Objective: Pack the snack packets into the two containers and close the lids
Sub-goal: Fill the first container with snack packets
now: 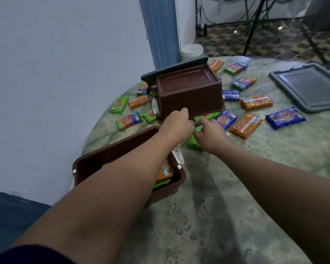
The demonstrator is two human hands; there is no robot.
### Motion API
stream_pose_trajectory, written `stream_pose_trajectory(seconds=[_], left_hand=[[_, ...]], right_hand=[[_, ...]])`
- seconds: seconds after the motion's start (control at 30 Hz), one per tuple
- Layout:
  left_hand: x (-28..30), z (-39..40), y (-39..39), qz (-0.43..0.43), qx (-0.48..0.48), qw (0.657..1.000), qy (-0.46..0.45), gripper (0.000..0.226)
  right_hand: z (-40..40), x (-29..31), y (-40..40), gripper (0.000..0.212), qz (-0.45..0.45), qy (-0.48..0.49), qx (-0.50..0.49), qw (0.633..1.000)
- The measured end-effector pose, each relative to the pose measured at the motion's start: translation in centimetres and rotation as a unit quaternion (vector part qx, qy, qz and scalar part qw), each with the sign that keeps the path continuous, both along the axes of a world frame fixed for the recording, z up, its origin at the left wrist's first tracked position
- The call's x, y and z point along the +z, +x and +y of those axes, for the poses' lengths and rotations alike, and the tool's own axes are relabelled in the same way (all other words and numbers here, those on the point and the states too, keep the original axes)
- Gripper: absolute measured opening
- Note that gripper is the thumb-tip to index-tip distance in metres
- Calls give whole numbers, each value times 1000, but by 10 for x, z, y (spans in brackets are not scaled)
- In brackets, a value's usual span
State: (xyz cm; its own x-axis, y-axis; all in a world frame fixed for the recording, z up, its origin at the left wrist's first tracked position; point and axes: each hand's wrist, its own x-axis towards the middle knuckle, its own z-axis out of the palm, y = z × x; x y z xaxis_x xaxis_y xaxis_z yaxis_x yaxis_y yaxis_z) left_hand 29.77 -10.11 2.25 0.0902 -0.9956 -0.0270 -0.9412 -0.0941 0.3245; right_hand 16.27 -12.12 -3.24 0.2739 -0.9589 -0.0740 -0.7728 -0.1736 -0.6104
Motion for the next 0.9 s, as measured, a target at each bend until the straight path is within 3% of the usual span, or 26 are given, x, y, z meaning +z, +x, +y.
stream_pose_trajectory(seconds=[0.27,0.33,0.4,0.47,0.53,0.63,0.7,0.83,0.9], left_hand=[[-23,-36,-6,-147,63,962,222,45],[-33,-42,-7,-184,47,940,282,35],[-42,-49,-11,-215,22,913,345,9],[-42,-45,-14,-227,-6,897,378,17],[-43,-42,-13,-205,-12,909,363,10],[-35,-36,-10,-179,-15,925,335,25],[-33,-38,-12,-176,-19,931,319,7],[-32,-37,-17,-136,26,971,195,16],[-35,-35,-16,-134,57,974,174,6]], right_hand=[[-17,-26,-14,40,67,51,43,996],[-19,-29,-13,41,93,55,58,992],[-20,-31,-12,42,121,66,71,988],[-21,-32,-11,42,151,72,80,983],[-21,-32,-11,41,177,75,83,978],[-17,-28,-12,37,204,78,82,972],[-13,-24,-12,37,209,61,78,973],[-9,-20,-14,40,230,23,66,971],[-8,-19,-17,41,243,16,71,967]])
